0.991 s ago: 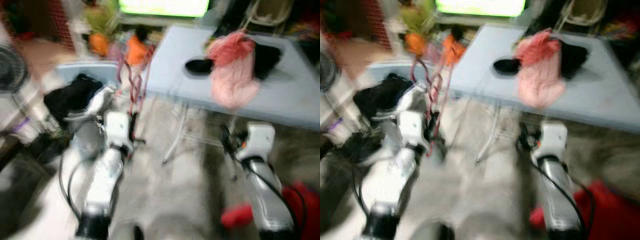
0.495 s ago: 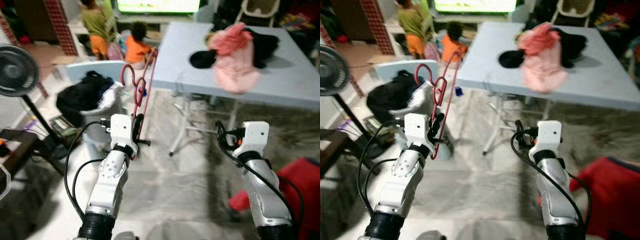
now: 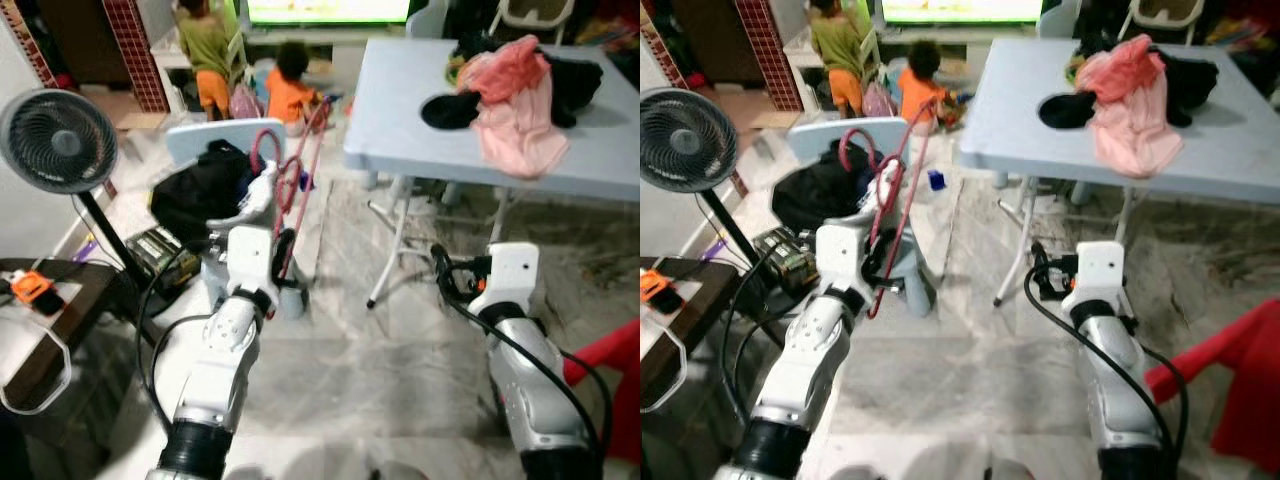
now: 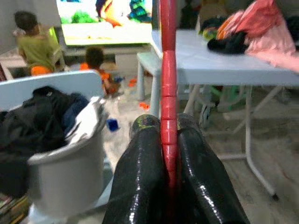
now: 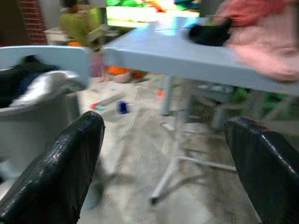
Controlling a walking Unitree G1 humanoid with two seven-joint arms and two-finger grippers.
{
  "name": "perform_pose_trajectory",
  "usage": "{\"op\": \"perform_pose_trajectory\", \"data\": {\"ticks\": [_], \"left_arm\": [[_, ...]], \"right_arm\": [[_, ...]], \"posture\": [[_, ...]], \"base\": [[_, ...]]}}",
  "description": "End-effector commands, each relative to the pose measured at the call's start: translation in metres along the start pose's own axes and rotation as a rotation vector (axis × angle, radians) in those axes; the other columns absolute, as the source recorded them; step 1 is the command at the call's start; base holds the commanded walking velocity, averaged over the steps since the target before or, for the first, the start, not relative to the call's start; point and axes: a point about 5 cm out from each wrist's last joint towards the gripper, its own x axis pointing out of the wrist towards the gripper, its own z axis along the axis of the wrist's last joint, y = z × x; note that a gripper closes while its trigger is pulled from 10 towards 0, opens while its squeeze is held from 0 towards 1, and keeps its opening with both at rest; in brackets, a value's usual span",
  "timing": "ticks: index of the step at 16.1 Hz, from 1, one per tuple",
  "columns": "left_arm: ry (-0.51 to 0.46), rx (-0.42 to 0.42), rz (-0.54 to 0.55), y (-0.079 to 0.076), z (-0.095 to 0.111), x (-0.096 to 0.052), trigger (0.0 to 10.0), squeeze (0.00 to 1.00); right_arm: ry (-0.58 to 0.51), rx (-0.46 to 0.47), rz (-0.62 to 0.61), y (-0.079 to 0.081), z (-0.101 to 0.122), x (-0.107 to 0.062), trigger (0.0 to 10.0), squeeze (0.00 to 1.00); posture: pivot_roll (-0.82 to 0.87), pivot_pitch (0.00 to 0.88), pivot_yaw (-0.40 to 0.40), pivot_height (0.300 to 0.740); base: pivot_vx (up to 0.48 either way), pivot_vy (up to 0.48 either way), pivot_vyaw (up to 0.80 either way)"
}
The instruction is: Hang hanger
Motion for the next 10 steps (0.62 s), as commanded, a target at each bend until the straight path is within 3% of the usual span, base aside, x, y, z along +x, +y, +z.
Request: {"op": "perform_pose_trajectory", "data": {"ticks": [1,3,5,8,9,10], "left_arm": [[0.068,-0.016,-0.064,0.003,-0.009,-0.002,10.0,0.00],[0.236,0.112,-0.283,0.001,-0.031,-0.009,10.0,0.00],[0.339,0.149,-0.470,0.004,-0.041,-0.020,10.0,0.00],[0.393,0.268,-0.719,0.008,-0.042,-0.032,10.0,0.00],[0.428,0.294,-0.911,0.005,-0.039,-0.040,10.0,0.00],[0.446,0.294,-0.990,0.003,-0.038,-0.044,10.0,0.00]], "right_arm": [[-0.039,-0.053,0.048,0.000,0.009,0.005,10.0,0.00],[-0.042,-0.207,0.211,-0.007,0.015,0.004,10.0,0.00],[-0.033,-0.315,0.384,-0.016,0.022,0.001,10.0,0.00],[0.028,-0.402,0.605,-0.024,0.028,-0.007,10.0,0.00],[0.121,-0.439,0.817,-0.026,0.026,-0.020,10.0,0.00],[0.166,-0.447,0.902,-0.027,0.025,-0.024,10.0,0.00]], "posture": [[-0.05,0.000,0.018,0.740],[-0.05,0.000,0.017,0.740],[-0.05,0.000,0.024,0.740],[-0.05,0.000,0.029,0.740],[-0.06,0.000,0.033,0.740],[-0.06,0.000,0.035,0.740]], "base": [[0.000,0.000,0.00],[0.000,0.000,0.00],[0.000,0.000,0.00],[0.000,0.000,0.00],[0.000,0.000,0.00],[0.000,0.000,0.00]]}}
